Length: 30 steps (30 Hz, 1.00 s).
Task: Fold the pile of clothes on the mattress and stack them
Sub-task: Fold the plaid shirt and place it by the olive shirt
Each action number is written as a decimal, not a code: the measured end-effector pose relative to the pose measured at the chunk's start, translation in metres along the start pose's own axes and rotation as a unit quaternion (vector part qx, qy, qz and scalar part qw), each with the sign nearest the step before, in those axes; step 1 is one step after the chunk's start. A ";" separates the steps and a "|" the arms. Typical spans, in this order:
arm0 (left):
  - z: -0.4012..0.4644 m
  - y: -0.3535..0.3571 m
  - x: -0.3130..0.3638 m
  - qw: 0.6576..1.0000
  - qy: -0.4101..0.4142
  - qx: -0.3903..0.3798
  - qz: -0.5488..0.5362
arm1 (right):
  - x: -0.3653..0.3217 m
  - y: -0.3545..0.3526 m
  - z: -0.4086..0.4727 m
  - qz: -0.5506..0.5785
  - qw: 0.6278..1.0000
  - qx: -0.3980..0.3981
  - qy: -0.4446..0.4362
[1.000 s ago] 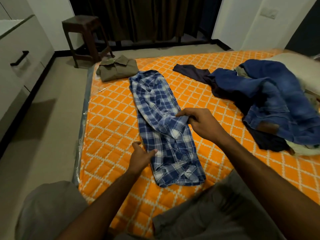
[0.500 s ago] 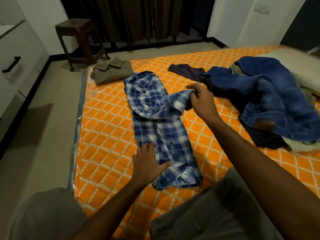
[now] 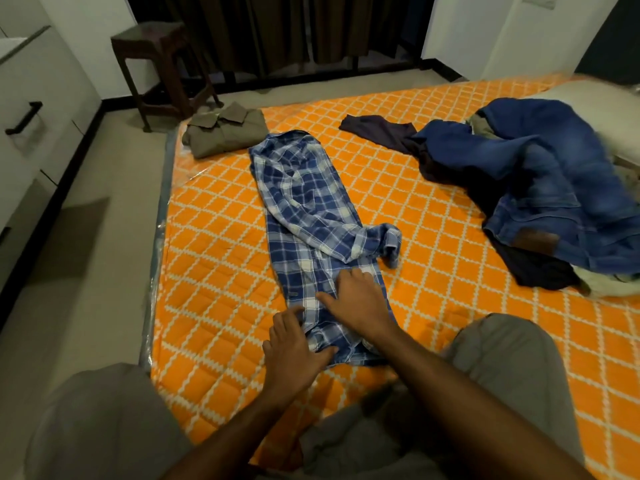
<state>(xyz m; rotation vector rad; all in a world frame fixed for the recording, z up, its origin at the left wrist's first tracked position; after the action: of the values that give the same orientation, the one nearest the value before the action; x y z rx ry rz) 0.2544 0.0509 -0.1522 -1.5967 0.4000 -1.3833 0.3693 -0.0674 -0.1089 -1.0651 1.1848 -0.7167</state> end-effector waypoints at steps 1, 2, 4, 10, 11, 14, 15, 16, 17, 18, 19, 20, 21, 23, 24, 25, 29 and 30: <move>0.000 0.001 0.000 1.000 -0.002 0.005 -0.001 | -0.005 0.004 0.005 0.012 1.000 -0.011 0.014; 0.000 0.001 0.001 1.000 -0.001 0.008 0.000 | -0.009 0.008 0.009 0.020 0.999 -0.027 0.030; -0.001 0.001 0.003 1.000 0.015 0.013 0.008 | -0.016 0.014 0.014 0.009 0.998 -0.045 0.037; -0.004 0.003 0.001 0.999 0.030 0.028 0.013 | -0.019 0.021 0.016 -0.044 0.999 0.031 -0.002; -0.003 0.004 0.001 0.999 0.028 0.031 0.010 | -0.019 0.021 0.015 -0.046 0.998 0.042 -0.008; -0.002 0.005 -0.001 0.999 0.020 0.038 0.002 | -0.014 0.026 0.010 -0.046 0.999 0.028 -0.006; -0.002 0.006 -0.001 0.999 0.015 0.039 0.000 | -0.013 0.027 0.008 -0.045 0.999 0.016 0.007; -0.002 0.006 -0.001 0.999 0.011 0.037 -0.003 | -0.011 0.029 0.007 -0.047 0.999 0.009 0.018; -0.002 0.007 0.000 0.999 0.009 0.037 -0.006 | -0.011 0.031 0.008 -0.052 0.998 0.004 0.025; -0.001 0.007 0.001 0.999 0.007 0.040 -0.011 | -0.011 0.033 0.009 -0.058 0.998 -0.002 0.033; 0.000 0.007 0.003 0.999 0.003 0.044 -0.017 | -0.013 0.034 0.009 -0.054 0.998 -0.012 0.043; 0.001 0.006 0.004 0.999 -0.001 0.048 -0.022 | -0.014 0.035 0.011 -0.032 0.997 -0.027 0.058; 0.002 0.005 0.005 0.998 -0.006 0.053 -0.027 | -0.015 0.032 0.013 0.015 0.996 -0.045 0.078; 0.002 0.003 0.005 0.997 -0.014 0.063 -0.040 | -0.015 0.025 0.019 0.154 0.976 -0.085 0.126; 0.002 0.001 0.005 0.996 -0.017 0.065 -0.050 | -0.015 0.016 0.022 0.219 0.959 -0.102 0.151; 0.002 0.000 0.004 0.996 -0.022 0.066 -0.059 | -0.015 0.005 0.025 0.269 0.941 -0.112 0.169; 0.001 -0.004 0.009 0.994 -0.038 0.062 -0.081 | -0.013 -0.038 0.037 0.357 0.906 -0.120 0.192; -0.001 -0.004 0.013 0.994 -0.038 0.053 -0.089 | -0.014 -0.045 0.040 0.377 0.898 -0.124 0.191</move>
<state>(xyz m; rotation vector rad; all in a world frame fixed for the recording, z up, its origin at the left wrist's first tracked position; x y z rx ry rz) 0.2565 0.0430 -0.1411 -1.6220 0.1405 -1.4469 0.4076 -0.0609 -0.0612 -0.5799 1.9145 -0.1545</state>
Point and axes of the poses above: each hand's wrist, its own z-axis towards the middle knuckle, its own y-axis out of the palm, x = y × z, the point moved 1 cm from there along z, towards the middle knuckle, and after that the axes turned 11 degrees about x, right-handed, at the moved point
